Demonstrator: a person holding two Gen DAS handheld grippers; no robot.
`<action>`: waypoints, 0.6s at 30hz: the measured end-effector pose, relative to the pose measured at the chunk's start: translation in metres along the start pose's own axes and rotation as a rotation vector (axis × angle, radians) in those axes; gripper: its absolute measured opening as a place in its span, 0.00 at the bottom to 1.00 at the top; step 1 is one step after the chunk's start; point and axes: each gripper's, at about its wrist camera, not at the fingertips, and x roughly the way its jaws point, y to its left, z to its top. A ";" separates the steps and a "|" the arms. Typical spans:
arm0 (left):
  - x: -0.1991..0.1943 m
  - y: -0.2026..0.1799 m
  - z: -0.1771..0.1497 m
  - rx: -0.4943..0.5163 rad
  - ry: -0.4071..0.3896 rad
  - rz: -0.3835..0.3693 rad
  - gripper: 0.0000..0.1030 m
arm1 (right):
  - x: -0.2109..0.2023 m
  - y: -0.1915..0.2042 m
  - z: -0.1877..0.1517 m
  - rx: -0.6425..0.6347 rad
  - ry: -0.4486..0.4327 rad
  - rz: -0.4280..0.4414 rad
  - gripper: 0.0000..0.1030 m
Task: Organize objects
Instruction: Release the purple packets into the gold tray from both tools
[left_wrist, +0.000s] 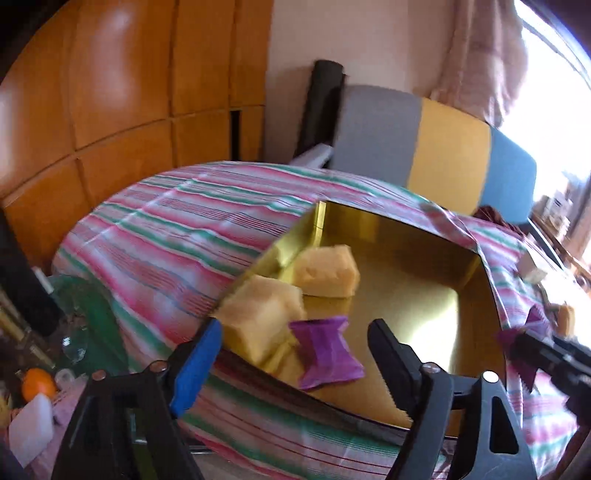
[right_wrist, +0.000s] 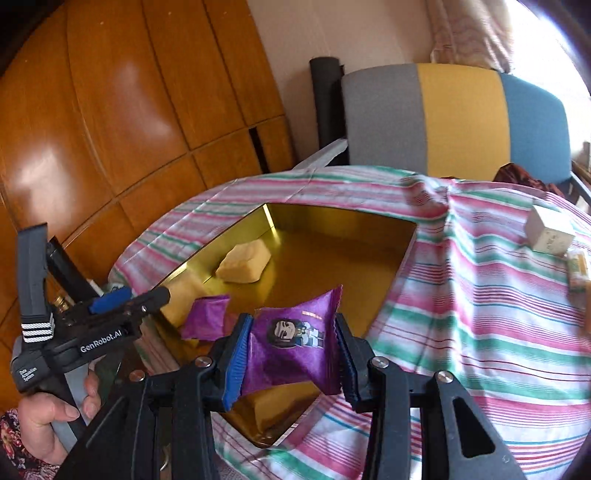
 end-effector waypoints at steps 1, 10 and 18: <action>-0.002 0.004 -0.001 -0.027 -0.003 0.006 0.86 | 0.005 0.003 0.002 -0.007 0.016 0.006 0.41; -0.009 0.033 -0.018 -0.176 0.055 0.018 0.87 | 0.055 0.040 0.015 -0.096 0.155 0.007 0.41; -0.021 0.056 -0.013 -0.267 0.003 0.031 0.91 | 0.108 0.054 0.026 -0.129 0.329 -0.069 0.41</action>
